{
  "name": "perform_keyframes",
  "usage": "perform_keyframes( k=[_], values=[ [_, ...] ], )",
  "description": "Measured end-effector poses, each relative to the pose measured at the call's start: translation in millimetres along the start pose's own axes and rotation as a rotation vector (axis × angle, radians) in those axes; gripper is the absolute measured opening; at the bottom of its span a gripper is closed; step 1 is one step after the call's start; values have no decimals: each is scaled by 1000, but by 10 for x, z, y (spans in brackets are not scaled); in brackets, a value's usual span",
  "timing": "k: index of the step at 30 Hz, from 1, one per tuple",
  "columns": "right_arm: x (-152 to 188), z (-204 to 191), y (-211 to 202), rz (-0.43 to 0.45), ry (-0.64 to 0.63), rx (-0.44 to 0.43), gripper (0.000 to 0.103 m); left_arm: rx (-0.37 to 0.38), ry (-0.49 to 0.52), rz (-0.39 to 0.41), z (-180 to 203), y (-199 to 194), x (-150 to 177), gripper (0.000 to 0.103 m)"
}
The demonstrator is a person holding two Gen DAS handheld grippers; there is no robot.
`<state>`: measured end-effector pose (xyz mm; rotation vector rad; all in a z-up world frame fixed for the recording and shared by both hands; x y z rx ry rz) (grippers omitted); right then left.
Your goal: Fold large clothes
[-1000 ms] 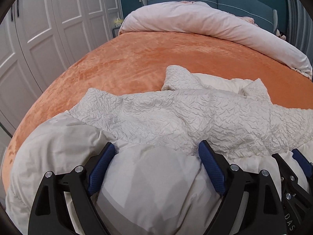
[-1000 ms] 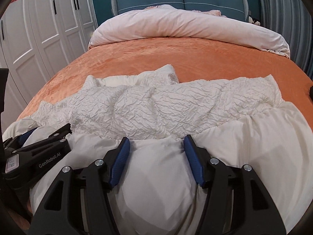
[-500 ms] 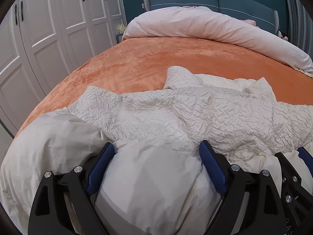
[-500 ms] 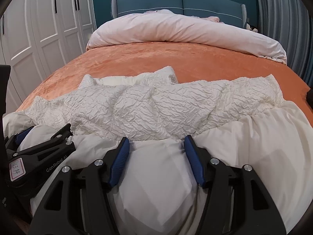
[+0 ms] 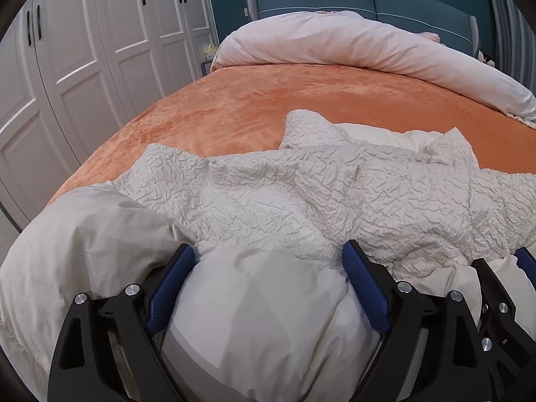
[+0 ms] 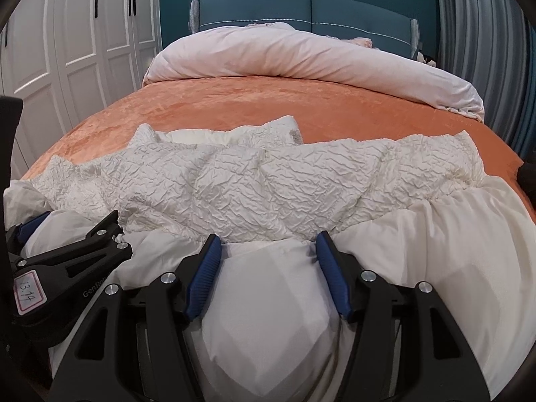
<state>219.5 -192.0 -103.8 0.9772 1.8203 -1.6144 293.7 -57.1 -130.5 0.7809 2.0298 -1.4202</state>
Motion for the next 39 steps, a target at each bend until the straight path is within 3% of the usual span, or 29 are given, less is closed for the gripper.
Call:
perform_keyframes(
  k=[6, 9, 12, 14, 16, 20, 22, 24, 29, 33, 35, 39],
  values=[
    [0, 6, 26, -12, -12, 17, 58, 12, 2, -24, -7, -17, -38, 87],
    [-28, 47, 24, -36, 10, -11, 58, 125, -31, -90, -193, -116, -80, 87],
    [-92, 79, -4, -101, 40, -49, 59, 233, -193, -153, -834, -384, -85, 87],
    [-122, 70, -99, -137, 54, -67, 59, 256, -278, -164, -1266, -487, -44, 88],
    [-140, 23, -335, -126, 101, -111, 59, 229, -371, -186, -1895, -504, 101, 90],
    [-113, -127, -697, -105, 197, -177, 61, 189, -498, -316, -2547, -300, 570, 90],
    [-106, -234, -758, -102, 198, -188, 61, 185, -538, -358, -2637, -240, 764, 90],
    [-77, -399, -723, -135, 161, -205, 61, 228, -575, -399, -2600, -198, 911, 90],
    [143, -626, -418, -251, 25, -133, 63, 348, -590, -471, -2280, -121, 1014, 90],
    [258, -605, -291, -264, 23, -120, 67, 365, -601, -459, -2177, -109, 935, 89],
    [266, -590, -258, -269, 26, -117, 68, 400, -607, -465, -2114, -120, 872, 76],
    [276, -591, -251, -265, 29, -129, 69, 452, -551, -400, -2005, -375, 588, 24]
  ],
)
Point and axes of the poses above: each gripper's, at about its wrist camera, not at the fingertips, and y roughly the way its jaws point, z to its right, x to its underside, the point moved 7 cm from there along y, roughly the way its jaws point, and after that the axes turned 15 degrees about -x, right-handed, at the moved point
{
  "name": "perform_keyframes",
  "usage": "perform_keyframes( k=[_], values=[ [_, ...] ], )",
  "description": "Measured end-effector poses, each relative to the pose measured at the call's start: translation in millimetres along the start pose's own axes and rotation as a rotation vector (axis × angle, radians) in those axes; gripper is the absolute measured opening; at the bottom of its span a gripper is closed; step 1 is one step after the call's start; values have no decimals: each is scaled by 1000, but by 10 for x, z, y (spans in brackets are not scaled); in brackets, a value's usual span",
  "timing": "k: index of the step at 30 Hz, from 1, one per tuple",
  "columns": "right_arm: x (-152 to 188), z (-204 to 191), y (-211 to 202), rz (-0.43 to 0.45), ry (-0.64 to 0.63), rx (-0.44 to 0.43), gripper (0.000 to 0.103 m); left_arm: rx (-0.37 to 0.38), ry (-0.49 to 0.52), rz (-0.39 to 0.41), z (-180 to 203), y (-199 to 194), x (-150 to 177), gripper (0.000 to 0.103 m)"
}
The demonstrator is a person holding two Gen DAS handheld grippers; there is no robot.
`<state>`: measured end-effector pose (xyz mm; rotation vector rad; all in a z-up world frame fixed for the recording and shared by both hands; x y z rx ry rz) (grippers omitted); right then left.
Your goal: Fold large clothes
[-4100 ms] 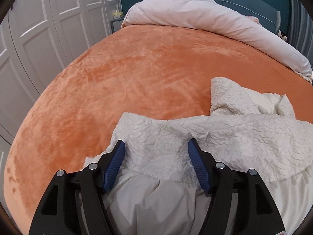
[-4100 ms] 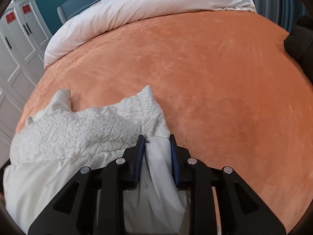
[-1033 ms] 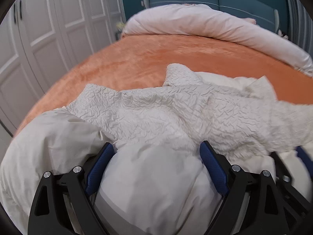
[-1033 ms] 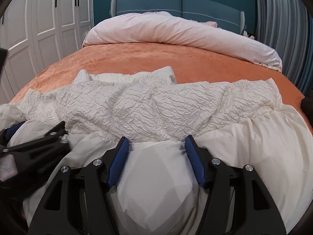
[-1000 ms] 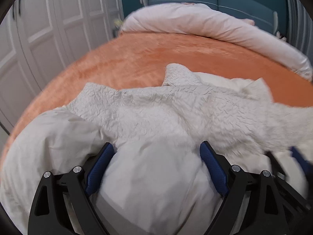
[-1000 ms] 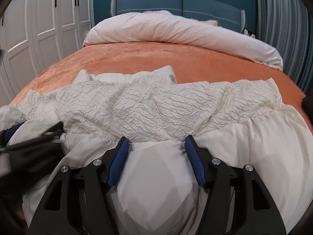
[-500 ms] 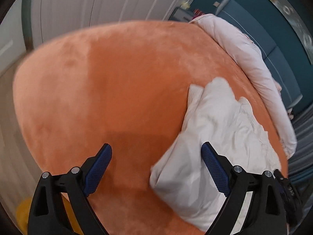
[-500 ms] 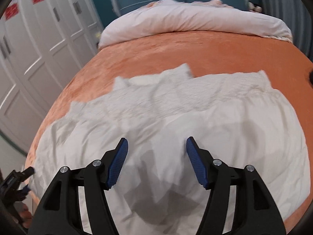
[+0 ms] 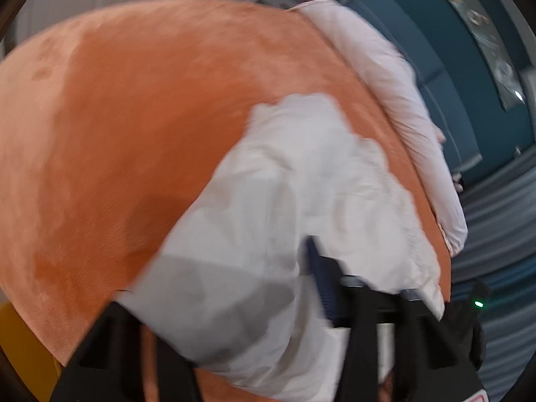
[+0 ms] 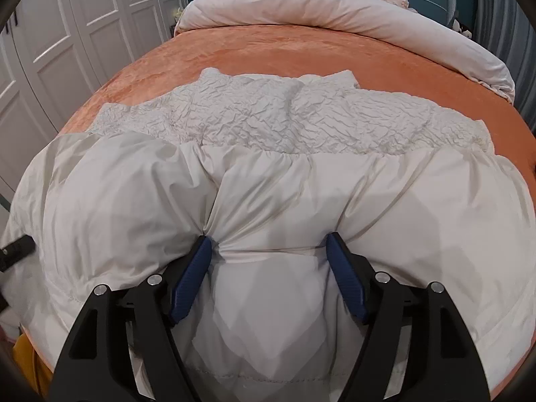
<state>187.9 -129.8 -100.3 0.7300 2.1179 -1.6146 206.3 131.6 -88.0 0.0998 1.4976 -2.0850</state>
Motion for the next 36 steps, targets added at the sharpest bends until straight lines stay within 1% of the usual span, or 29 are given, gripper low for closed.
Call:
perform_keyframes(
  k=[1, 4, 5, 6, 8, 10, 13, 15, 17, 19, 20, 21, 22, 23, 24, 25, 26, 27, 30, 32, 33, 35, 36],
  values=[
    [-9, 14, 7, 1, 2, -8, 69, 9, 28, 17, 101, -89, -21, 16],
    [-15, 58, -13, 5, 15, -40, 69, 60, 131, 86, 541, -487, -36, 8],
    [-17, 81, -27, 7, 26, -57, 69, 74, 162, 108, 672, -593, -28, 8],
    [-21, 91, -38, 9, 36, -70, 69, 89, 222, 146, 898, -773, 16, 7],
    [-24, 153, -88, 17, 71, -114, 69, 109, 316, 193, 1251, -1003, 113, 6],
    [-30, 222, -143, 23, 111, -157, 69, 137, 438, 237, 1731, -1233, 314, 6],
    [-18, 361, -223, 35, 185, -229, 69, 153, 569, 266, 2246, -1354, 644, 6],
    [-9, 429, -269, 31, 214, -268, 67, 158, 588, 263, 2455, -1328, 764, 6],
    [-5, 470, -405, 21, 236, -310, 66, 160, 551, 260, 2465, -1325, 736, 6],
    [5, 504, -631, 67, 241, -362, 66, 148, 469, 275, 2313, -1349, 532, 4],
    [23, 537, -754, 90, 233, -367, 65, 140, 411, 277, 2133, -1370, 375, 4],
    [60, 593, -890, 106, 216, -348, 55, 137, 374, 275, 1999, -1379, 283, 3],
    [95, 636, -983, 114, 200, -337, 47, 127, 322, 268, 1780, -1376, 150, 3],
    [126, 664, -1035, 115, 191, -335, 29, 113, 273, 255, 1532, -1352, 19, 3],
    [163, 694, -1083, 110, 181, -327, 16, 102, 229, 235, 1293, -1313, -83, 2],
    [184, 707, -1096, 101, 176, -325, 12, 93, 178, 203, 1009, -1245, -170, 2],
    [198, 694, -1099, 93, 172, -328, 10, 91, 153, 184, 861, -1216, -196, 2],
    [185, 659, -1083, 84, 164, -327, 10, 73, 112, 159, 607, -1142, -230, 2],
    [107, 427, -906, 39, 136, -327, 10, 7, 49, 135, 71, -1005, -235, 2],
    [66, 237, -747, 8, 127, -349, 10, -17, -1, 123, -244, -965, -226, 2],
    [47, 72, -620, -20, 120, -370, 10, -19, -34, 115, -432, -955, -252, 2],
    [57, -190, -393, -80, 104, -402, 9, -30, -62, 115, -661, -973, -275, 2],
    [82, -343, -210, -127, 98, -415, 6, -36, -64, 125, -754, -1017, -291, 2]
  ],
)
Point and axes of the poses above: each gripper's, at about its wrist camera, not at the fingertips, and y roughly the way its jaws point, z to its right, x to its underside, the point moved 7 cm from there along y, roughly the way its jaws point, and after that the axes turned 15 degrees about -x, right-handed, at the moved point
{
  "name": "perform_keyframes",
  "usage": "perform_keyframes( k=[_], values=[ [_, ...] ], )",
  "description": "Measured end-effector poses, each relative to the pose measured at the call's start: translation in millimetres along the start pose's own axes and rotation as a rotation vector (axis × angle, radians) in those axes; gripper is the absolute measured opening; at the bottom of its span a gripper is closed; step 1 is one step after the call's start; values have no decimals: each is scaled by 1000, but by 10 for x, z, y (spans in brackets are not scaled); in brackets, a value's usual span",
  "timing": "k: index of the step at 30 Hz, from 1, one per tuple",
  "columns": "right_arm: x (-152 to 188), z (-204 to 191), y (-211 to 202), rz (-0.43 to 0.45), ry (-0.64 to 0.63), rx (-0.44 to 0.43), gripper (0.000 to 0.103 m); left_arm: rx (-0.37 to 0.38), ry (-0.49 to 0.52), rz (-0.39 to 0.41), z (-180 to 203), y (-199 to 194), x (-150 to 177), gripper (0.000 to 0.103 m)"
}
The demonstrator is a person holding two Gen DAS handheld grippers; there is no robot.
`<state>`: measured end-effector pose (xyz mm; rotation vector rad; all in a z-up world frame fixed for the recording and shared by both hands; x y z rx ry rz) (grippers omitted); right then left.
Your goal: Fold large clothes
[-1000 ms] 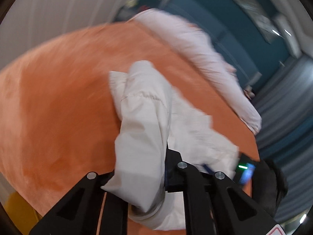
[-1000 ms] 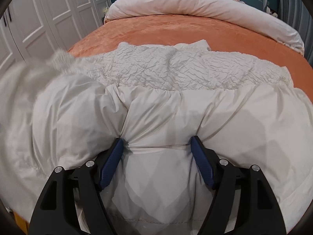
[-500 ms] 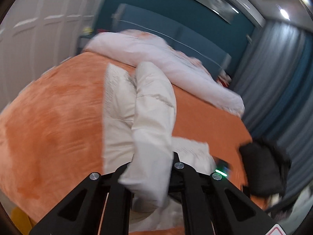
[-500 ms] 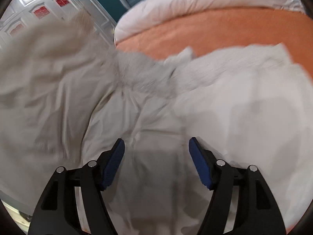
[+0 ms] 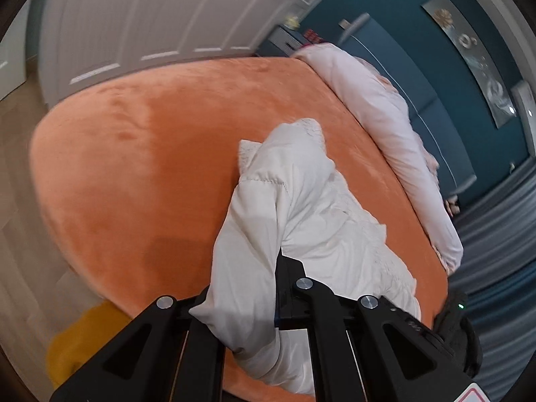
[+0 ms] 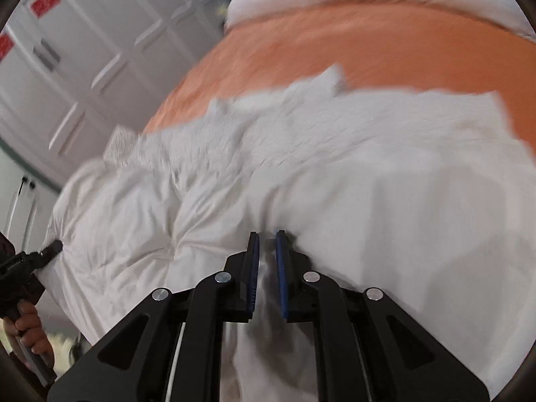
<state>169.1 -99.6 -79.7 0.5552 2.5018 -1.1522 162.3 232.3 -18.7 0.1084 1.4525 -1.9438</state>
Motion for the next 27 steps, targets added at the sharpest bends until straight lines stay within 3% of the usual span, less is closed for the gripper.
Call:
perform_keyframes(
  k=[4, 9, 12, 15, 17, 21, 23, 27],
  values=[
    [16, -136, 483, -30, 33, 5, 1, 45, 40, 54, 105, -265, -149, 2],
    [-29, -60, 652, -3, 131, -50, 0, 153, 314, 183, 1258, -788, -97, 1],
    [-31, 4, 620, 11, 164, -87, 0, 221, 508, 220, 2129, -944, 255, 1],
    [-25, 83, 502, 37, 225, -172, 0, 273, 696, 194, 2898, -865, 846, 1],
    [3, 132, 275, 59, 260, -231, 0, 284, 800, 170, 3209, -761, 1210, 1],
    [272, 504, -782, 196, 279, -334, 3, 291, 900, 121, 3514, -595, 1694, 1],
    [506, 878, -1367, 287, 340, -306, 3, 281, 932, 92, 3588, -451, 1898, 1],
    [926, 1418, -2356, 429, 385, -149, 3, 230, 1036, 17, 3640, -55, 2581, 1]
  ],
)
Point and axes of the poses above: each gripper's, at about its wrist camera, not at the fingertips, and y roughly the way its jaws point, z to its right, x to its underside, the point moved 7 cm from there along y, roughly the way its jaws point, and after that the axes turned 15 degrees about -x, right-handed, at the moved point
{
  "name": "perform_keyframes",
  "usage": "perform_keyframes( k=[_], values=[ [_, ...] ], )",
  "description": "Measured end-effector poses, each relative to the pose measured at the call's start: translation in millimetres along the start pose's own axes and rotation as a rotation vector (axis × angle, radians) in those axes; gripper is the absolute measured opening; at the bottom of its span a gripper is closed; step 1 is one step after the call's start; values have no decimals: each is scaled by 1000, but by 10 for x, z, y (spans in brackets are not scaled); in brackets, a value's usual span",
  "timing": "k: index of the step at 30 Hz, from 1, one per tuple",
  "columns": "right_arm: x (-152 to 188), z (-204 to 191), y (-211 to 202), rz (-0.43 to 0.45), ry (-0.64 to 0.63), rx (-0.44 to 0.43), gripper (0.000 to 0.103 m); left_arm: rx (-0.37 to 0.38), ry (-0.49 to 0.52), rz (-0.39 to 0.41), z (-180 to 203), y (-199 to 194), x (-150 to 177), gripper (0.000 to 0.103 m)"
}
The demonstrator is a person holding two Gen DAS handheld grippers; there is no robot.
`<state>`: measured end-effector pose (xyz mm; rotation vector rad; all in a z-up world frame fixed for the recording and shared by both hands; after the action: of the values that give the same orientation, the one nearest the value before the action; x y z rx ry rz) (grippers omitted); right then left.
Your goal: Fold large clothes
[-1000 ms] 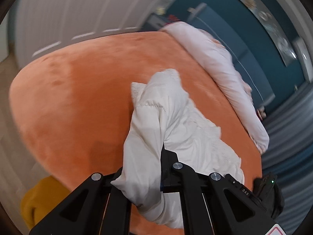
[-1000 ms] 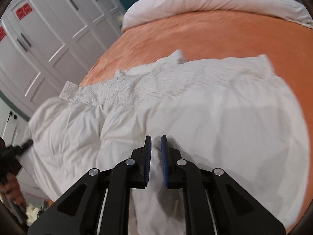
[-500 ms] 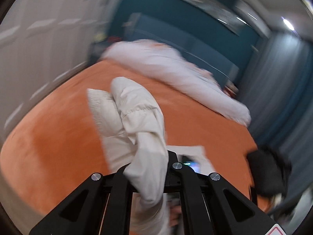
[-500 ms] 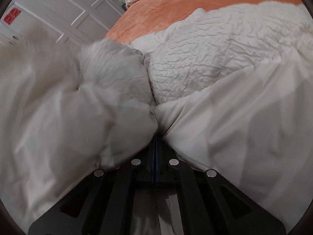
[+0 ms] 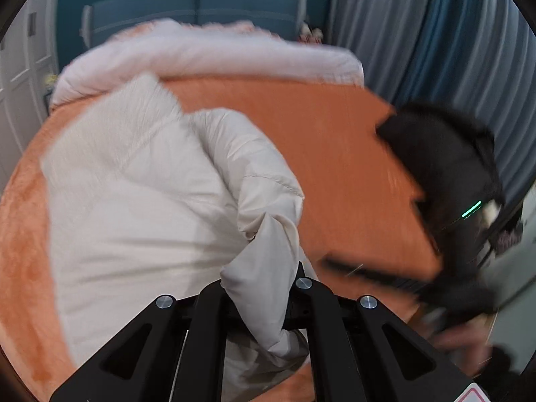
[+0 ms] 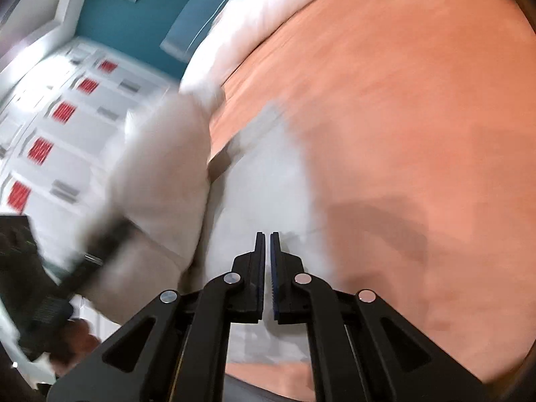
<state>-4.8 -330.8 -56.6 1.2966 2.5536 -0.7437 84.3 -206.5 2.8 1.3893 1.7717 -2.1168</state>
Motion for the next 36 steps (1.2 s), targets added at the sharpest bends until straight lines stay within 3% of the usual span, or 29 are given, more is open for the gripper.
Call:
perform_keyframes(
  k=[3, 5, 7, 9, 11, 14, 16, 18, 20, 22, 25, 27, 30, 33, 36],
  values=[
    [-57, -17, -429, 59, -43, 41, 3, -20, 93, -25, 334, 181, 301, 1],
    [-82, -139, -472, 62, -85, 58, 5, -26, 137, -32, 482, 228, 468, 1],
    [-132, -351, -412, 39, -134, 33, 16, -18, 159, -50, 590, 277, 605, 1],
    [-233, -494, -298, 24, -178, 19, 47, -25, 176, -54, 644, 315, 714, 2],
    [-319, -640, -118, 2, -233, 23, 51, -39, 175, -39, 631, 304, 736, 2],
    [-462, -745, 256, -88, -287, 72, 51, -51, 160, -25, 594, 264, 702, 4],
    [-524, -718, 523, -127, -275, 106, 52, -59, 154, -10, 607, 211, 656, 11],
    [-535, -668, 784, -180, -250, 87, 28, -55, 148, 10, 591, 80, 640, 16],
    [-528, -629, 891, -206, -240, 83, 21, -30, 140, 28, 542, -100, 600, 24],
    [-531, -610, 888, -201, -262, 115, 19, 0, 104, 70, 413, -385, 547, 50],
    [-476, -489, 838, -185, -233, 135, 19, 25, -3, 165, 48, -848, 393, 69],
    [-420, -321, 747, -170, -190, 148, 18, -17, -59, 203, -243, -987, 263, 73],
    [-316, -74, 669, -160, -147, 192, 14, -123, -156, 168, -709, -809, 87, 74],
    [-255, 14, 722, -151, -86, 181, 14, -144, -267, 70, -961, -334, 3, 74],
    [-296, -138, 753, -169, -121, 242, 18, -197, -283, -16, -1116, 114, 30, 73]
  ],
)
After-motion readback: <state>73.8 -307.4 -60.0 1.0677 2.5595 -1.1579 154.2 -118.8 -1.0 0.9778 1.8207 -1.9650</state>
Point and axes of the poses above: each gripper's, at about its wrist camera, not at the fingertips, and y roughly the way its jaws point, z to its right, x to its underside, the point moved 7 cm from there along y, roughly the way its jaws point, and after that the axes turned 15 degrees about -x, right-handed, at the moved point
